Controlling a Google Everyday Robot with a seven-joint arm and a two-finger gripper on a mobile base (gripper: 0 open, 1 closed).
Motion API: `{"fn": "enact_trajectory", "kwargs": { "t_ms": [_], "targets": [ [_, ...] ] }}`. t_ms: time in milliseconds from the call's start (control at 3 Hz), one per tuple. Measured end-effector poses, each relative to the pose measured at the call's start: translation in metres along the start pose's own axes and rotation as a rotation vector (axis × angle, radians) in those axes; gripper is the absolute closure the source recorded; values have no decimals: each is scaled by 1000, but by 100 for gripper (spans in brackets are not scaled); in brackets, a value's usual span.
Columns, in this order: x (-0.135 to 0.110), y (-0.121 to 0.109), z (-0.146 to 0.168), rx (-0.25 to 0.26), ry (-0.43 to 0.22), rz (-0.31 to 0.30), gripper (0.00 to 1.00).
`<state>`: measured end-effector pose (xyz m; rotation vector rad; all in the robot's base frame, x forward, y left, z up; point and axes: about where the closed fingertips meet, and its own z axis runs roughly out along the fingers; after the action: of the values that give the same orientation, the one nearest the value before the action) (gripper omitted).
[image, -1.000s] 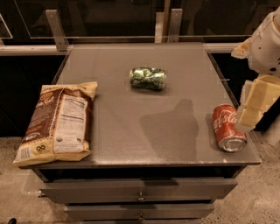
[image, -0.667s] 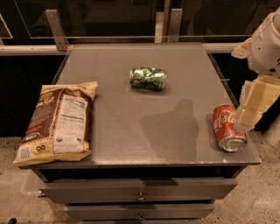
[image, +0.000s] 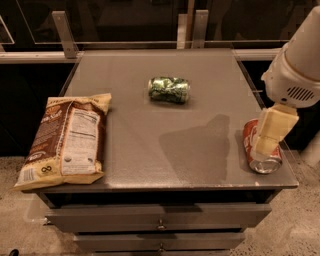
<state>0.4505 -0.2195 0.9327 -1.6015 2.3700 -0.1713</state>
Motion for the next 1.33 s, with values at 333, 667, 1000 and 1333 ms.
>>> {"fn": "enact_trajectory", "kwargs": {
  "t_ms": [333, 667, 1000, 1333],
  "targets": [
    [12, 5, 31, -16, 75, 73, 0],
    [26, 10, 60, -40, 139, 136, 0],
    [39, 12, 86, -56, 181, 192, 0],
    [45, 10, 97, -76, 192, 235, 18]
  ]
}}
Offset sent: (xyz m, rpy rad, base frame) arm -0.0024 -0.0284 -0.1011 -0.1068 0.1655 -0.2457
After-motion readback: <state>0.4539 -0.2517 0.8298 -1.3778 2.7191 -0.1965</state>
